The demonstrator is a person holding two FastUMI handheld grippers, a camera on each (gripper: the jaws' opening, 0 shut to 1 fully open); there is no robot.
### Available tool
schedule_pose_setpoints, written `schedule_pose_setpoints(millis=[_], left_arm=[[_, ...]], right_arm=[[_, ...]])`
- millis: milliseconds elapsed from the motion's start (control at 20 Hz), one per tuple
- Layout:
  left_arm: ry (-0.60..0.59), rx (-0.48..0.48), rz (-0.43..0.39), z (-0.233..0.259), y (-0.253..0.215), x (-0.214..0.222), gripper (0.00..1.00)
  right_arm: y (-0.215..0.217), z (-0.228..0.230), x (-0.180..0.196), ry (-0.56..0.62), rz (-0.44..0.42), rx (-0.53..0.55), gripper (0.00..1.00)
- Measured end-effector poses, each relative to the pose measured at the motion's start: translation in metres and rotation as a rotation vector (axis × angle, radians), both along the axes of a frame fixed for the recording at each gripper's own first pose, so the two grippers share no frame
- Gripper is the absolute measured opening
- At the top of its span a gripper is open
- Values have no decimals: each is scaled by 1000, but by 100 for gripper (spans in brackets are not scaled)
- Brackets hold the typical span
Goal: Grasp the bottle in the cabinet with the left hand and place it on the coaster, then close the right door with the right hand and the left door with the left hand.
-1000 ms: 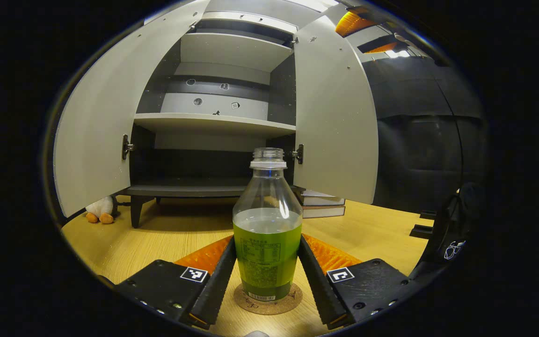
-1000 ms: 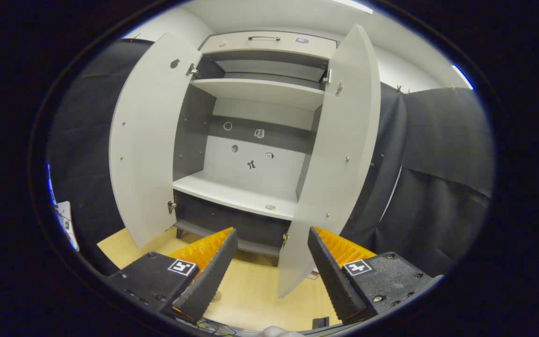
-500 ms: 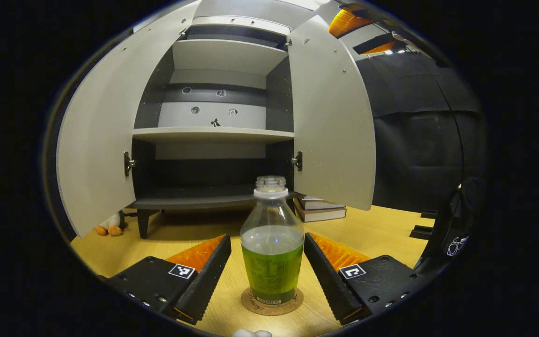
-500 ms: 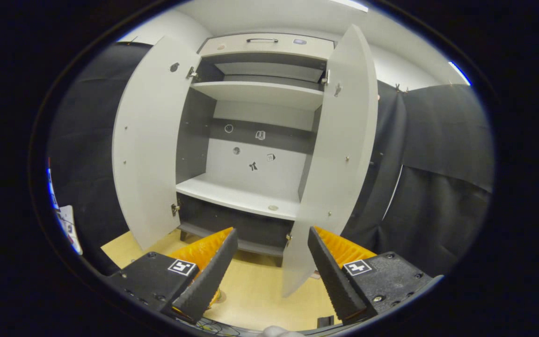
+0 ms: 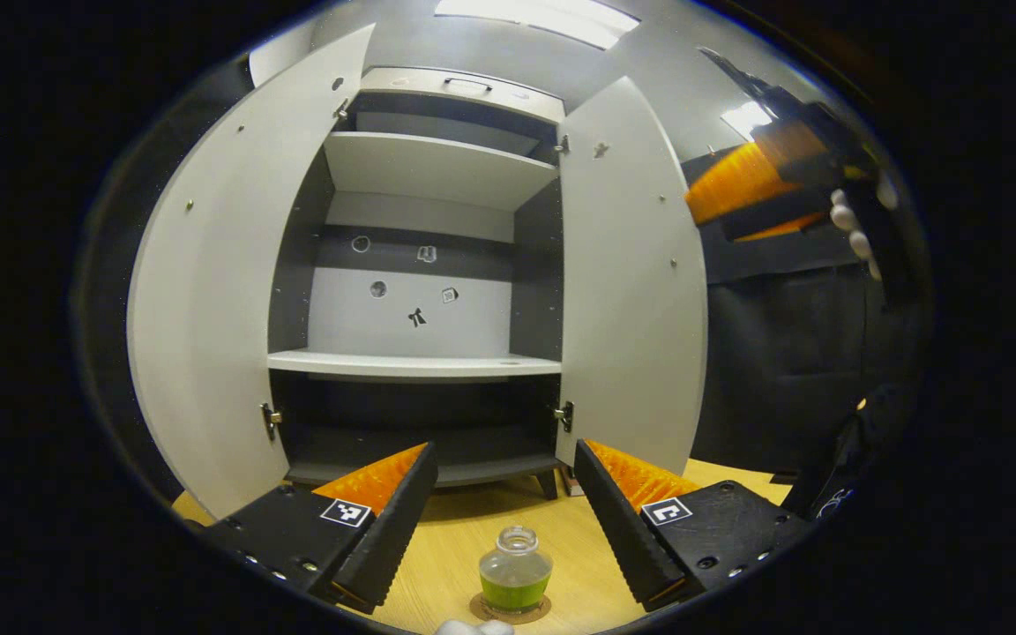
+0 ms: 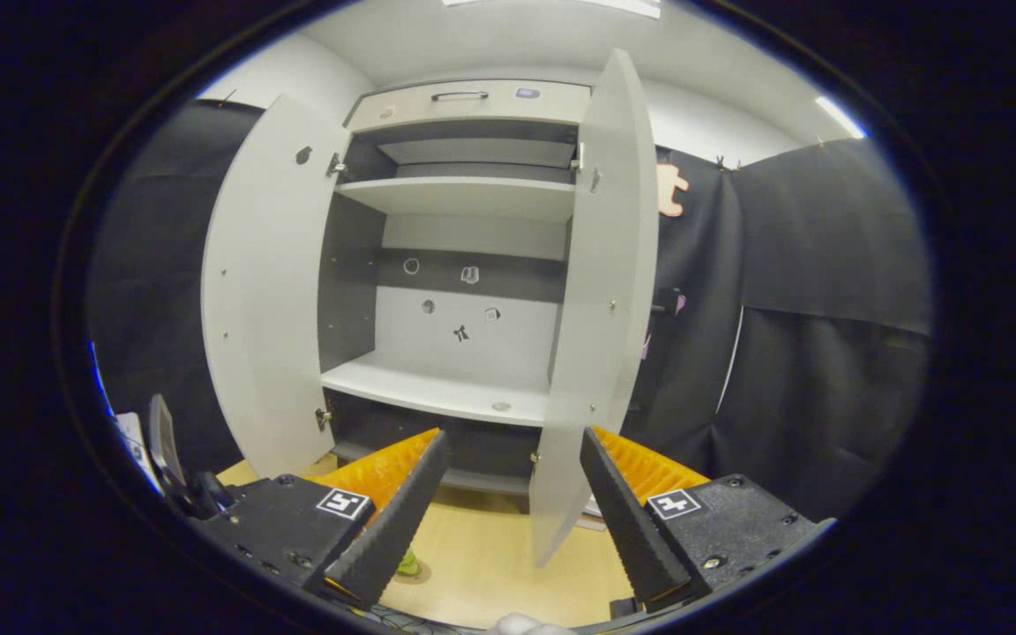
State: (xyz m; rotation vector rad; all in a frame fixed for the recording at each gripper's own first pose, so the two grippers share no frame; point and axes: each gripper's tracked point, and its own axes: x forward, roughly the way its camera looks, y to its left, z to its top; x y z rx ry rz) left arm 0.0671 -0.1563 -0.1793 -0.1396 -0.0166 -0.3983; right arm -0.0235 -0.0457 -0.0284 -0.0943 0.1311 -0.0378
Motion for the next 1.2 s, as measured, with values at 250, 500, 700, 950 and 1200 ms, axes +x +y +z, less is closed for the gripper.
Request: schedule_pose_setpoints(millis=[250,500,700,950,1200], left_arm=[[-3,52,169,68,74,2,96],[29,98,321,96,139,-23,100],[25,129,418,114,152,-39,95],[-3,159,562,140,154,-54,96],[37,159,651,141,156,-65,96]], right_arm=[[-53,22,6,-98,-94,29,99],[-140,49,17,-164,-211,76,99],[-186,60,48,-156,-199,126,98],[-199,63,97,-118,-60,133,99],[-171,56,111,-69,118,147,98]])
